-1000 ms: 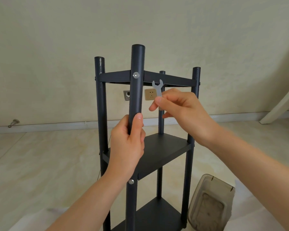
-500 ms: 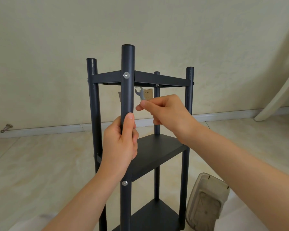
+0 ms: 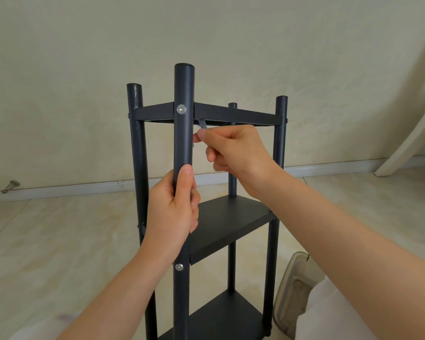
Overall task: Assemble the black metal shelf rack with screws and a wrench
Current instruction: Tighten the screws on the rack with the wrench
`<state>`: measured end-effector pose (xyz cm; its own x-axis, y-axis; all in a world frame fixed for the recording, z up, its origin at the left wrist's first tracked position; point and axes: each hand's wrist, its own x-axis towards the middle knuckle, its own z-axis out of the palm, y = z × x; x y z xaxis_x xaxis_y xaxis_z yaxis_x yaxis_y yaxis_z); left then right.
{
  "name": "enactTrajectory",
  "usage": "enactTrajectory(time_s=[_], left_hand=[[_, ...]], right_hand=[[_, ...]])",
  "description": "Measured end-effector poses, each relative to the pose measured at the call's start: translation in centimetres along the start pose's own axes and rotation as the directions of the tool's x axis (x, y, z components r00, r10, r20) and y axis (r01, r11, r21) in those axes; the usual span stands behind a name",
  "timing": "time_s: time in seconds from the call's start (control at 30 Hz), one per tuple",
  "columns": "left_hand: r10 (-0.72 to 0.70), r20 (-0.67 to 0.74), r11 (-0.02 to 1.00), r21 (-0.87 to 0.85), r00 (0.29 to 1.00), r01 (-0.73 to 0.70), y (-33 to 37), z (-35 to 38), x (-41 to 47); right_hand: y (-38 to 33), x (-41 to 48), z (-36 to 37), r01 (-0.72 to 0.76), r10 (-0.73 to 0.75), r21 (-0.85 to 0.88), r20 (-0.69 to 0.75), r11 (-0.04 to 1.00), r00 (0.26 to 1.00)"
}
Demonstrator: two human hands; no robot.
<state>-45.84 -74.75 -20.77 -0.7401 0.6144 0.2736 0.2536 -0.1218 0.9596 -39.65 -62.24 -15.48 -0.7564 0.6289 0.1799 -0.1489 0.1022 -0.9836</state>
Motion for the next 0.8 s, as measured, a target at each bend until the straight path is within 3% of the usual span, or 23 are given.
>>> enactTrajectory(time_s=[0.6, 0.8], left_hand=[[0.012, 0.019, 0.998, 0.057, 1.000, -0.013, -0.7, -1.8, 0.3], [0.019, 0.039, 0.998, 0.056, 0.999, -0.021, -0.6, -2.0, 0.4]], right_hand=[[2.1, 1.4, 3.6, 0.332, -0.374, -0.350, -0.057, 0.876, 0.926], [2.9, 2.1, 5.0, 0.418, -0.476, -0.315, -0.135, 0.852, 0.869]])
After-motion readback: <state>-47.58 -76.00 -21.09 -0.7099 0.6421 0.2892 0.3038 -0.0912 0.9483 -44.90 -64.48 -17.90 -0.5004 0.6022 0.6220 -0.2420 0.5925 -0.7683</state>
